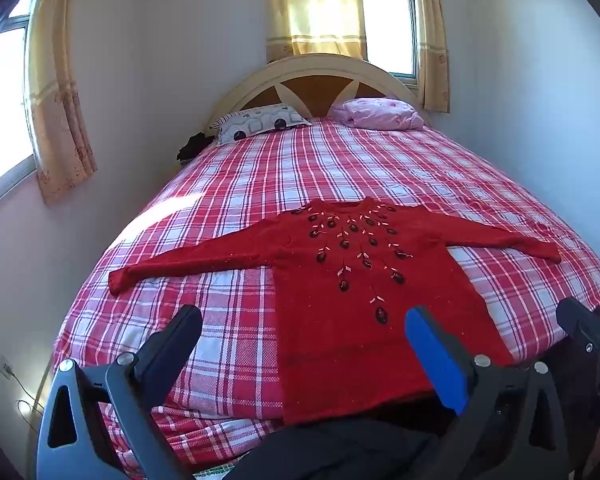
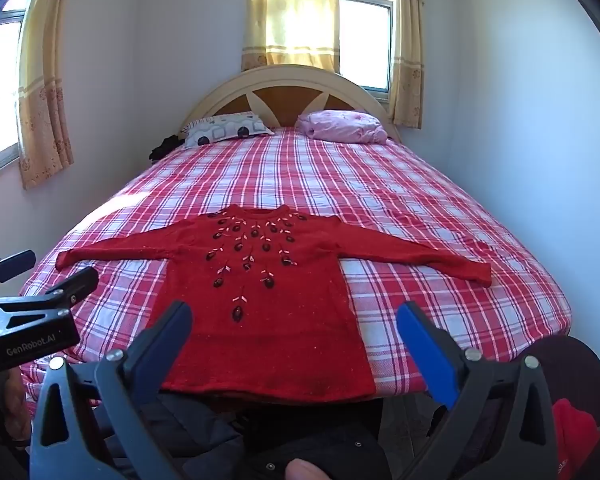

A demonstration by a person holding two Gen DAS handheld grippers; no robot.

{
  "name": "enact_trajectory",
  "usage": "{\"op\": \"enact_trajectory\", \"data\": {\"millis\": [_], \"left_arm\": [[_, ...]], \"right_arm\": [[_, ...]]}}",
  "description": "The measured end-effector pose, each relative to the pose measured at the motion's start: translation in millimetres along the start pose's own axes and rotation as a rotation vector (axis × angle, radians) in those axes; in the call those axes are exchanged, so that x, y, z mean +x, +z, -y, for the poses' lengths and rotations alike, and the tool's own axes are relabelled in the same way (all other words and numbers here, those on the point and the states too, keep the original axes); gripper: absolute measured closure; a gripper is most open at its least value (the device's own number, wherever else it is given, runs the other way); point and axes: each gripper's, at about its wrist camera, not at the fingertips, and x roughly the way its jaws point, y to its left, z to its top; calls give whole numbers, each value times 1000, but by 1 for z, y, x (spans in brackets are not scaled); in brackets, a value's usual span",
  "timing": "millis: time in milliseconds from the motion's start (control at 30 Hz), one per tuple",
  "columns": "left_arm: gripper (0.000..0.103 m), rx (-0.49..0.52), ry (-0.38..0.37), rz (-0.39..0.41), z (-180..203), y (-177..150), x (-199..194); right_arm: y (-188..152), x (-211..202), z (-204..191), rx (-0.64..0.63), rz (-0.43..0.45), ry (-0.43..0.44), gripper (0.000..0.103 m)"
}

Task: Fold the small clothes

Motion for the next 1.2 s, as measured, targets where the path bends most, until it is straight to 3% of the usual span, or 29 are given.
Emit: {"op": "enact_trajectory", "data": {"millis": [1200], "left_arm": [[1,-6,5,5,-1,-3,6]], "right_arm": [[-2,11,9,9,-16,-17,0]]}}
